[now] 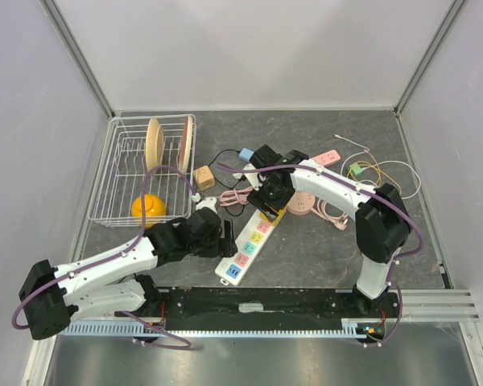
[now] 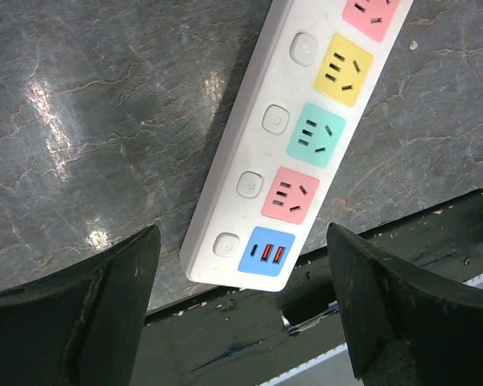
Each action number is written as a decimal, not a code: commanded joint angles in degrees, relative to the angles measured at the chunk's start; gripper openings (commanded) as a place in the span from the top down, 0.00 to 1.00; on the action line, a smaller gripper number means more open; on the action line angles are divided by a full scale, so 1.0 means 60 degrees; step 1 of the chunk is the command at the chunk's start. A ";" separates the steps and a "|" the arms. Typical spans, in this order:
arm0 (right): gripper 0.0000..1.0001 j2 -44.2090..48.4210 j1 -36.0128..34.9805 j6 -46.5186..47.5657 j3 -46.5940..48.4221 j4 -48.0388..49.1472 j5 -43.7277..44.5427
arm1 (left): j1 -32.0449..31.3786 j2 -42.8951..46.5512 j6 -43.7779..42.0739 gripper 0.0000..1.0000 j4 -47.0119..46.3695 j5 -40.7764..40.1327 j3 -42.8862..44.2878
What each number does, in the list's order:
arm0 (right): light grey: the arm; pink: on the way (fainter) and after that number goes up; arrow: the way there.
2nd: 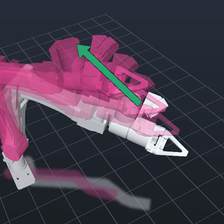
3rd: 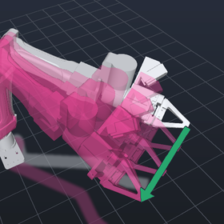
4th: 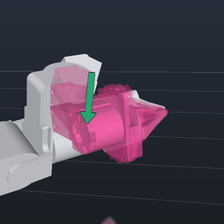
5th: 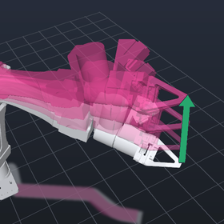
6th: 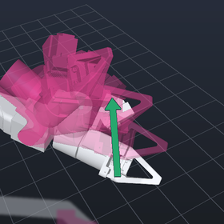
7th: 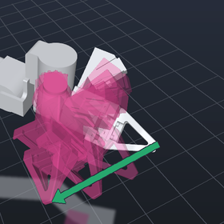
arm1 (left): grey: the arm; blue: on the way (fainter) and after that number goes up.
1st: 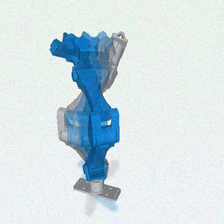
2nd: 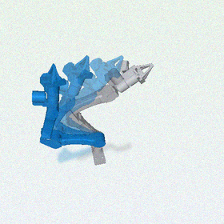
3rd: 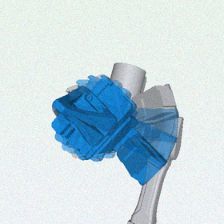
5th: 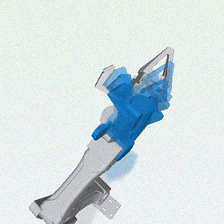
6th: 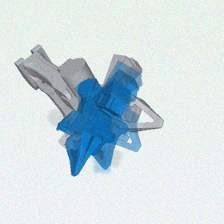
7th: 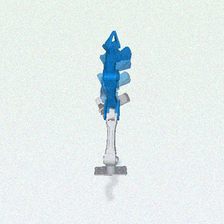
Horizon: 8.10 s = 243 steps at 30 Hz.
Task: Insert the plug
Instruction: Insert the plug into the socket, then pick up the plug from the center of the board.
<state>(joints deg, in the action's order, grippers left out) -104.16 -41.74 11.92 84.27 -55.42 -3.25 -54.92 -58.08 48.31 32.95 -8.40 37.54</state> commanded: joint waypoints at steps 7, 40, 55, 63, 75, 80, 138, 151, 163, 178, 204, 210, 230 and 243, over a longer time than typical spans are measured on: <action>1.00 -0.0291 0.0013 0.0195 0.0413 -0.0124 -0.0104 | 0.0027 -0.0060 -0.0201 0.10 0.0016 -0.0064 0.0364; 1.00 -0.1654 -0.0471 -0.0640 0.0515 -0.0109 0.0936 | 0.0012 0.0013 -0.0142 0.10 0.0133 -0.0152 0.0482; 1.00 -0.2533 -0.0471 -0.0537 -0.0100 0.0110 0.0717 | 0.0012 0.0847 -0.0010 0.10 0.0850 -0.0415 0.0745; 1.00 -0.2504 -0.0471 -0.0435 0.0266 -0.0212 0.0687 | 0.0012 0.1375 0.0019 0.10 0.1598 -0.0913 0.1345; 1.00 -0.3689 -0.0515 -0.0185 0.0677 -0.0930 0.0570 | 0.0012 0.2107 0.0238 0.10 0.2492 -0.1763 0.1859; 1.00 -0.3618 -0.0515 -0.0302 0.0647 -0.0798 0.0570 | 0.0012 0.2444 0.0443 0.10 0.2638 -0.1851 0.1756; 0.02 -0.3587 -0.1525 -0.4346 -0.0701 1.4349 0.1669 | 0.0026 0.3602 0.0326 0.10 0.3912 -0.4590 0.4451; 0.18 -0.4466 -0.1570 -0.4316 0.0237 1.4012 0.2049 | 0.0027 0.3836 0.0502 0.11 0.4118 -0.4459 0.4378; 0.56 -0.4218 -0.1584 -0.4507 -0.0215 1.4187 0.2899 | 0.0027 0.4026 0.0561 0.11 0.4118 -0.4181 0.4261; 0.03 -0.4407 -0.1584 -0.4477 0.0089 1.4378 0.2591 | 0.0027 0.4202 0.0619 0.12 0.4103 -0.4092 0.4085; 0.02 -0.3090 -0.0705 -0.5212 -0.1154 1.3687 0.4253 | 0.0026 0.4114 0.0400 0.12 0.3840 -0.4078 0.4012; 0.02 -0.3323 -0.0647 -0.4580 -0.0410 1.3588 0.2682 | 0.0027 0.4188 0.0458 0.13 0.3839 -0.4005 0.3968; 0.02 -0.5360 -0.0720 -0.5019 0.2463 1.1742 0.2680 | 0.0012 0.4305 0.0429 0.13 0.3854 -0.3917 0.3924; 0.49 -0.4731 -0.0705 -0.5019 0.1820 1.2180 0.2724 | 0.0027 0.4217 0.0078 0.13 0.3693 -0.3785 0.3792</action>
<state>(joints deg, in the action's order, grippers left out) -136.55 -45.91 -17.87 96.53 14.90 12.82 -54.92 -32.36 49.47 57.58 -30.89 60.60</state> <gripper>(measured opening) 0.683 0.876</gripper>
